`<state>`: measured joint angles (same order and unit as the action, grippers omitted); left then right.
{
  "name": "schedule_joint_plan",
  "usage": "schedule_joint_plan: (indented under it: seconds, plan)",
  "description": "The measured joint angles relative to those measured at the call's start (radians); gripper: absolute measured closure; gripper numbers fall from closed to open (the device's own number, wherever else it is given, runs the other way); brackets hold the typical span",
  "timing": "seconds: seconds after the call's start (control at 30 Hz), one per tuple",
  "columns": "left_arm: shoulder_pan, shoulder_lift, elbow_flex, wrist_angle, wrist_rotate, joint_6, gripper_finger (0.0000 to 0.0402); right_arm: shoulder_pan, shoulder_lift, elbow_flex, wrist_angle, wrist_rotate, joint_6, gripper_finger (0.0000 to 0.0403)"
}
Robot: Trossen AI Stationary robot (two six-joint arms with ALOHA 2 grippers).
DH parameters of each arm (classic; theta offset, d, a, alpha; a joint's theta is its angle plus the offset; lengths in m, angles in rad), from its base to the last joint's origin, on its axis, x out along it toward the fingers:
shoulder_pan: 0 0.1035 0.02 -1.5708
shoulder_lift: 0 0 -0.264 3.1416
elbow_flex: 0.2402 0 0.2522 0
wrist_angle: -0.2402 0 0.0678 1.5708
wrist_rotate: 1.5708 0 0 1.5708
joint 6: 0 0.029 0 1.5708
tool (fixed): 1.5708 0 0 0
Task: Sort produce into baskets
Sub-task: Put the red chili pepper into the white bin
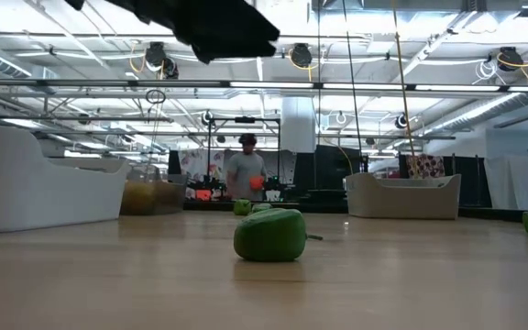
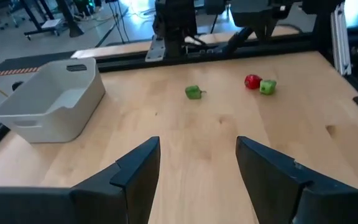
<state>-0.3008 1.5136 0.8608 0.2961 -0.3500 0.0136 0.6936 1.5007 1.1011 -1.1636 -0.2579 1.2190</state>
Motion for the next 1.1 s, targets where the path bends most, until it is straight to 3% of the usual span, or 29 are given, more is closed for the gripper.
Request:
schedule_joint_plan:
  seconds: [0.2, 0.37, 0.53, 0.8, 1.1]
  plan:
    - [0.000, 0.024, 0.000, 0.029, 0.001, 0.028, 0.0183, -0.045, 0.042, -0.004, 0.043, 0.016, -0.058, 0.0299]
    - [0.000, 0.024, 0.000, 0.036, 0.001, 0.027, 0.0183, -0.023, 0.049, -0.064, 0.049, 0.023, -0.275, 0.0225]
    - [0.002, 0.024, 0.000, 0.034, 0.004, 0.027, 0.0183, 0.025, 0.049, -0.132, 0.068, 0.020, -0.412, 0.0176]
    - [0.018, 0.024, 0.000, 0.035, 0.007, 0.026, 0.0183, 0.060, 0.049, -0.153, 0.150, 0.097, -0.480, 0.0134]
    - [0.019, 0.024, 0.000, 0.034, 0.034, 0.021, 0.0183, 0.068, 0.117, -0.153, 0.183, 0.103, -0.500, 0.0126]
